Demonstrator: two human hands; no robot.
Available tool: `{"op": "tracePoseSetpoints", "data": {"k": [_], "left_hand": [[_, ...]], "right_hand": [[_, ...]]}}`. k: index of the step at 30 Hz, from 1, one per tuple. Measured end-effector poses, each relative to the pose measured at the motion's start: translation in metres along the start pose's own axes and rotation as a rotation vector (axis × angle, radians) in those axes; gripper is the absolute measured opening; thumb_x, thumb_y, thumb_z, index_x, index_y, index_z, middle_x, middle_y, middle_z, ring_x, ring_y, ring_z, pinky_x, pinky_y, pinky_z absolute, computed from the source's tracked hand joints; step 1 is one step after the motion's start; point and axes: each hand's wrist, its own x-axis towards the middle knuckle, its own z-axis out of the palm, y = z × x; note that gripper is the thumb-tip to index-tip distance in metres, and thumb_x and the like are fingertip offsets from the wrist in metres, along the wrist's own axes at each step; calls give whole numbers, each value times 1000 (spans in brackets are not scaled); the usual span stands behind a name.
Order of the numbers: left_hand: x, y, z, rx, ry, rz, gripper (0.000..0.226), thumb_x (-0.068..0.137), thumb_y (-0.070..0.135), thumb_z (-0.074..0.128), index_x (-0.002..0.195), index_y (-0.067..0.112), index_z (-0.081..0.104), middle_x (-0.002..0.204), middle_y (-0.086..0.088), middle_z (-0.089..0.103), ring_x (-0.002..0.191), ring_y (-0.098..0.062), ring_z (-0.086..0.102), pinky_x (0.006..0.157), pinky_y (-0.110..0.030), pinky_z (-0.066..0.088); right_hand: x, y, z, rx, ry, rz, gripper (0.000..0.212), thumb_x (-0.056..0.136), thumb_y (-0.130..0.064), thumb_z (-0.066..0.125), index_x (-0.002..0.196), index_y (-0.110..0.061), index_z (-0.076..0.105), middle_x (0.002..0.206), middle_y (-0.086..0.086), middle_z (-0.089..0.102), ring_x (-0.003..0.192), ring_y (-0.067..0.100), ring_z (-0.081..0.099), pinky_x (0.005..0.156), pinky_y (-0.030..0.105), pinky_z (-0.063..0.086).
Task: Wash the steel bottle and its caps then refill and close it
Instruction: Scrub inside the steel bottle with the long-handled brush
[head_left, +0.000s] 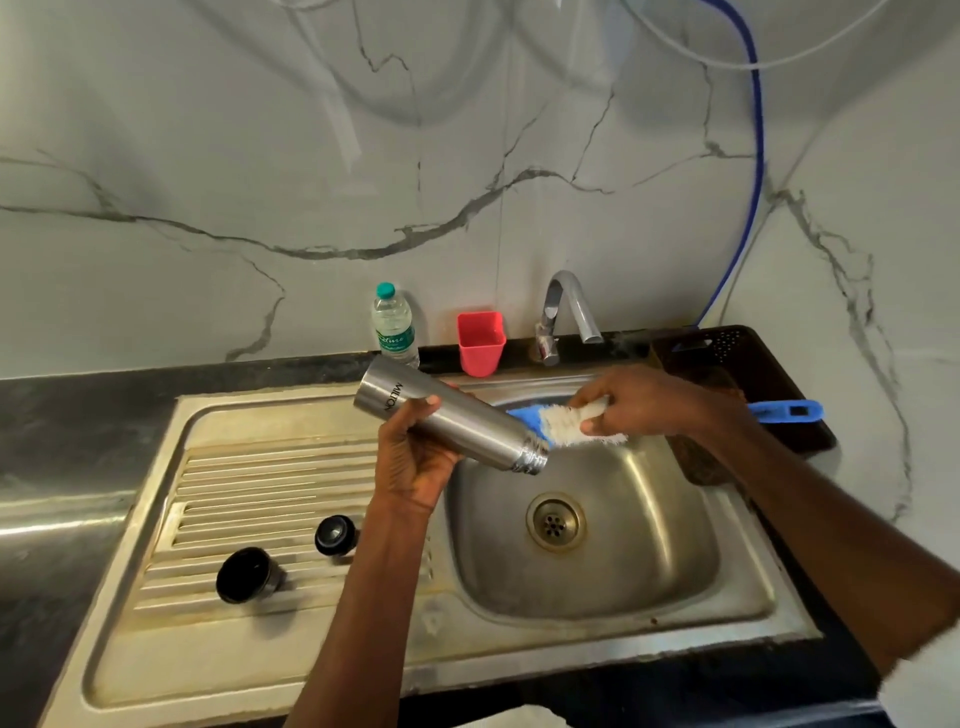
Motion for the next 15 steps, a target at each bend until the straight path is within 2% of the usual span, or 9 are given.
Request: {"op": "tracePoseSetpoints", "data": {"k": [1,2,4,5,8,11,13,15], "left_hand": [[2,2,-3,-25,12,1,80,59,6,84,135,14,57,120,-18,66,126,-40,59,98,-65,54],[3,5,-6,-61,24,5,86,52,5,89,133,14,59,119,-18,68,126,-40,60,98,-67,53],[4,9,-9,-140,59,7,99,34,7,99,126,15,63,121,-18,70,129,-42,59,103,-77,44],[4,9,-9,-180,71,3,102,28,7,101,123,14,64,124,-19,70,130,-45,58,105,-80,39],[3,-2,-1,-306,87,-33,109,25,5,104,126,8,64,130,-27,69,129,-51,57,101,-83,41],[6,-13,8,-448,117,-35,127,27,4,105,143,8,55,138,-30,64,134,-54,53,91,-84,44],[10,-17,6,-521,149,-1,133,27,6,107,148,10,52,139,-31,63,134,-54,53,96,-81,43],[13,-16,0,-526,182,63,132,28,10,108,148,12,53,139,-28,64,134,-52,55,107,-76,42]], "right_hand": [[-2,5,-3,86,-13,16,44,94,-33,73,136,-36,63,140,1,58,108,14,56,87,29,50],[-5,14,-6,197,-24,33,43,95,-30,73,136,-36,63,130,3,63,93,11,58,72,25,51],[-13,35,-6,476,-23,63,41,95,-26,72,134,-37,64,95,3,69,58,6,51,46,21,37],[-15,41,-3,609,-29,82,42,95,-23,72,133,-38,64,81,2,69,50,6,44,43,22,31],[-6,39,30,888,-52,147,39,97,-18,68,133,-35,63,65,4,59,45,8,34,40,20,25],[9,21,75,1346,-115,219,35,103,-18,59,137,-25,59,59,0,40,38,3,25,35,12,20],[8,7,96,1626,-205,239,28,102,-16,54,129,-23,59,58,-1,36,35,1,25,33,10,18],[-2,-2,111,1867,-360,267,15,93,-16,60,107,-21,60,57,-2,35,34,1,27,29,11,18]]}}
